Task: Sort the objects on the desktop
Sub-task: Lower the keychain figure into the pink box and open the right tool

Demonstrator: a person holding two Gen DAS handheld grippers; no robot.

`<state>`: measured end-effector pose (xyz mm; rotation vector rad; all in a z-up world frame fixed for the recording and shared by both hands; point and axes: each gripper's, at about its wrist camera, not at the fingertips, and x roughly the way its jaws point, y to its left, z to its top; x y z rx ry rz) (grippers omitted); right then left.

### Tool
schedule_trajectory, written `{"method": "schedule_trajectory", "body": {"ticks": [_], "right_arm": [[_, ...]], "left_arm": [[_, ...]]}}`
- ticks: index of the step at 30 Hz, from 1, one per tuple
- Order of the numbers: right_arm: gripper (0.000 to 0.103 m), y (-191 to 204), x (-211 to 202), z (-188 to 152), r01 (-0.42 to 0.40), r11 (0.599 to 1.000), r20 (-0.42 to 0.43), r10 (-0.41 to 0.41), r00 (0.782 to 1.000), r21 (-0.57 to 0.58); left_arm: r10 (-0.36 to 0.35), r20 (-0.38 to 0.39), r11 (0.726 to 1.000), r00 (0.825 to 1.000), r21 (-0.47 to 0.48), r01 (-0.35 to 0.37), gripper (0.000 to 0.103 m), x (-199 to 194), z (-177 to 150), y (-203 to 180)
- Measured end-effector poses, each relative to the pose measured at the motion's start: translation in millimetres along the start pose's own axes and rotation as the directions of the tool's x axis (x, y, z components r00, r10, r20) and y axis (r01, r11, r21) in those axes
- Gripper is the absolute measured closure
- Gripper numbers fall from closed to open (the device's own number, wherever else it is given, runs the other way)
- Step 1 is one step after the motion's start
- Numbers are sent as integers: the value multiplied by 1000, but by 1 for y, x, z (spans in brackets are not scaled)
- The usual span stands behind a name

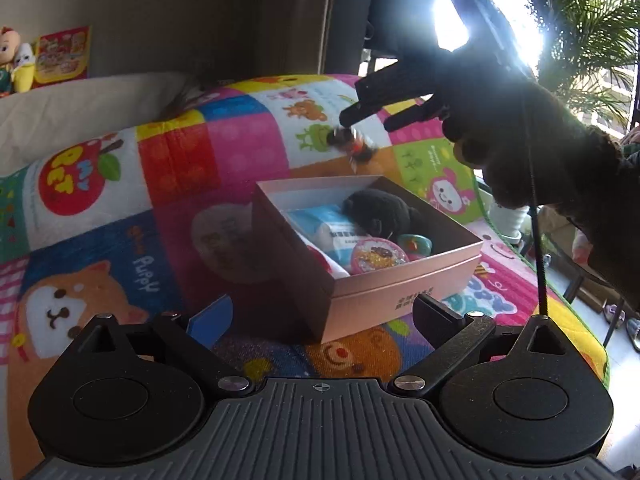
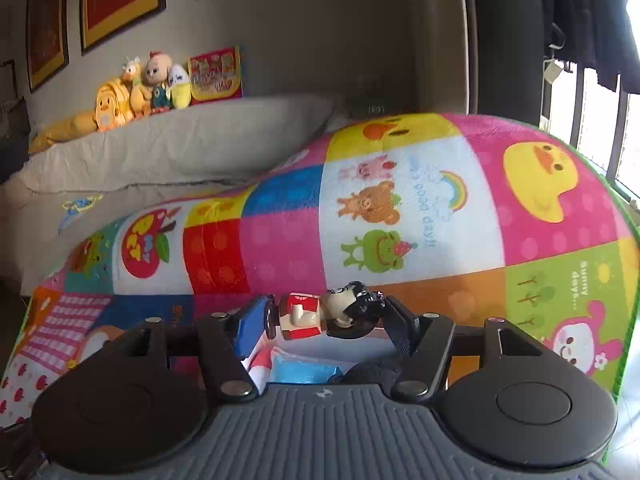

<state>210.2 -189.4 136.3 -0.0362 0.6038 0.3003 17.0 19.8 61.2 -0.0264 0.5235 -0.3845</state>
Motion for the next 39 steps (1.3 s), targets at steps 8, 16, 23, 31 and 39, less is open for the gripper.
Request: {"method": "schedule_trajectory", "body": {"ticks": [8, 16, 23, 31, 39], "right_arm": [[39, -26, -5, -20, 5, 997, -28, -3, 1000, 73], [7, -65, -46, -84, -2, 978, -66, 16, 998, 207], [4, -76, -16, -121, -53, 937, -164, 116, 980, 345], [3, -28, 4, -108, -83, 965, -112, 114, 987, 249], [0, -8, -74, -137, 1, 991, 42, -6, 999, 133]], "left_arm": [[15, -29, 999, 999, -43, -16, 2, 7, -6, 6], [-13, -71, 999, 997, -38, 11, 0, 21, -9, -12], [4, -75, 1000, 997, -28, -6, 0, 23, -5, -15], [118, -131, 990, 984, -59, -126, 0, 21, -11, 4], [212, -97, 974, 972, -62, -219, 0, 0, -32, 1]]}}
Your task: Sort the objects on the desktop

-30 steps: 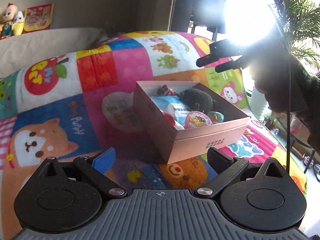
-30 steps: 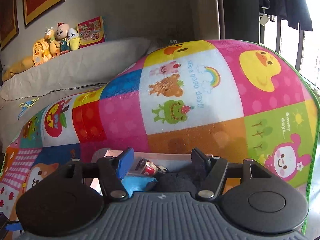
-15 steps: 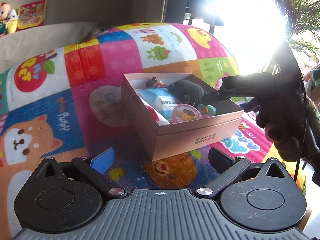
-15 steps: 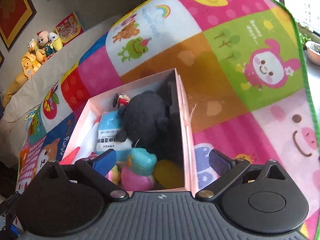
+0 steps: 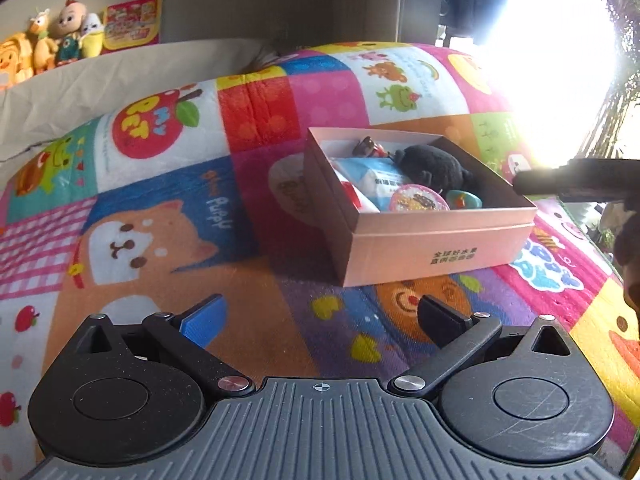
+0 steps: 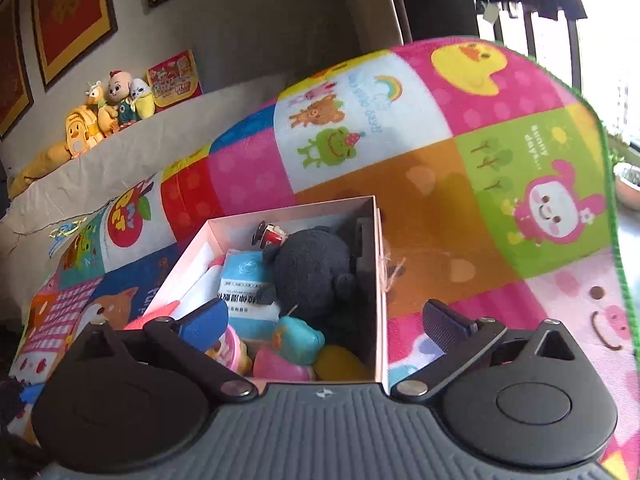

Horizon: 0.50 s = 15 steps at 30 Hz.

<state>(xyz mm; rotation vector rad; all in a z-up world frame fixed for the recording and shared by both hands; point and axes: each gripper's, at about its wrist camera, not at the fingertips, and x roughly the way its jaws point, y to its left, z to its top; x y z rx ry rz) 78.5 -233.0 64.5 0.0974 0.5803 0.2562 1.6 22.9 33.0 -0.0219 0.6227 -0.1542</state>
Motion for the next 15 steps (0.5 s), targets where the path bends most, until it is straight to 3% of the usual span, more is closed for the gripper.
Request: {"method": "schedule_trajectory", "body": {"ticks": [4, 9, 15], "right_arm": [[0, 2, -23, -45, 24, 998, -83, -29, 996, -60], [0, 3, -6, -83, 128, 990, -180, -135, 974, -53], [0, 21, 8, -80, 183, 962, -134, -212, 968, -202]], "left_arm": [[6, -58, 1000, 998, -8, -7, 0, 14, -13, -17], [145, -62, 989, 988, 39, -142, 0, 36, -18, -33], [151, -68, 988, 986, -7, -152, 0, 44, -13, -30]]}}
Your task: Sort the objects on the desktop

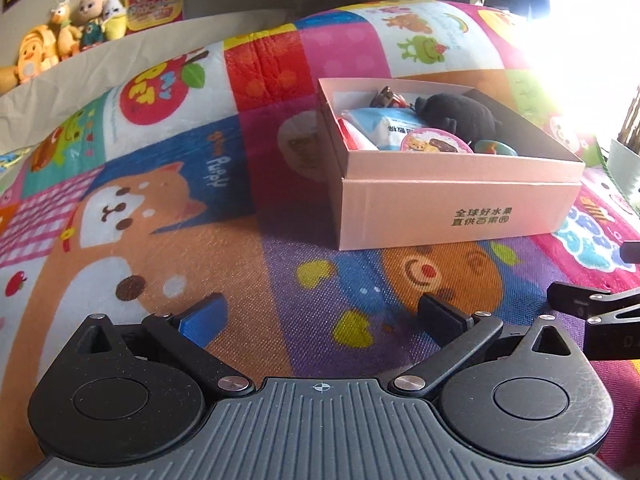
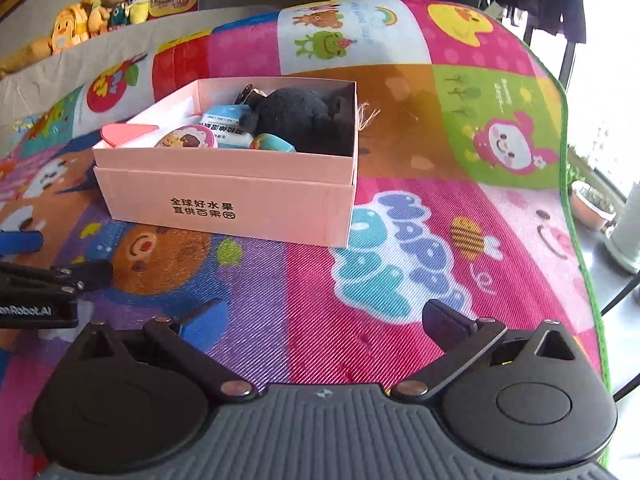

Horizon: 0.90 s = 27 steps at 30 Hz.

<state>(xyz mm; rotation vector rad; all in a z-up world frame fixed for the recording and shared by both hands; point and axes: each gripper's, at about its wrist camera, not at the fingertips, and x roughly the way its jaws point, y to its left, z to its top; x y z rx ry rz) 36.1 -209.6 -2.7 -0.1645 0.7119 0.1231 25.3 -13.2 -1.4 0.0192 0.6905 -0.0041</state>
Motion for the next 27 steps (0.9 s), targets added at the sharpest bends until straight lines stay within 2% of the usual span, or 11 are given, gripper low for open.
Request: {"method": "schedule_trajectory", "body": {"ticks": [2, 6, 9, 27], "right_arm": [[0, 0, 3, -1, -7, 1000, 20, 7, 1000, 11], [0, -16, 4, -9, -72, 991, 40, 68, 997, 117], [0, -9, 5, -9, -44, 995, 34, 41, 999, 86], [0, -11, 6, -9, -52, 994, 33, 49, 998, 96]], "left_arm": [[0, 1, 1000, 1000, 0, 0, 0, 0, 0, 0], [0, 0, 1000, 1000, -1, 0, 0, 0, 0, -1], [-5, -1, 1000, 1000, -6, 5, 0, 0, 0, -1], [-5, -1, 1000, 1000, -7, 5, 0, 0, 0, 0]]}}
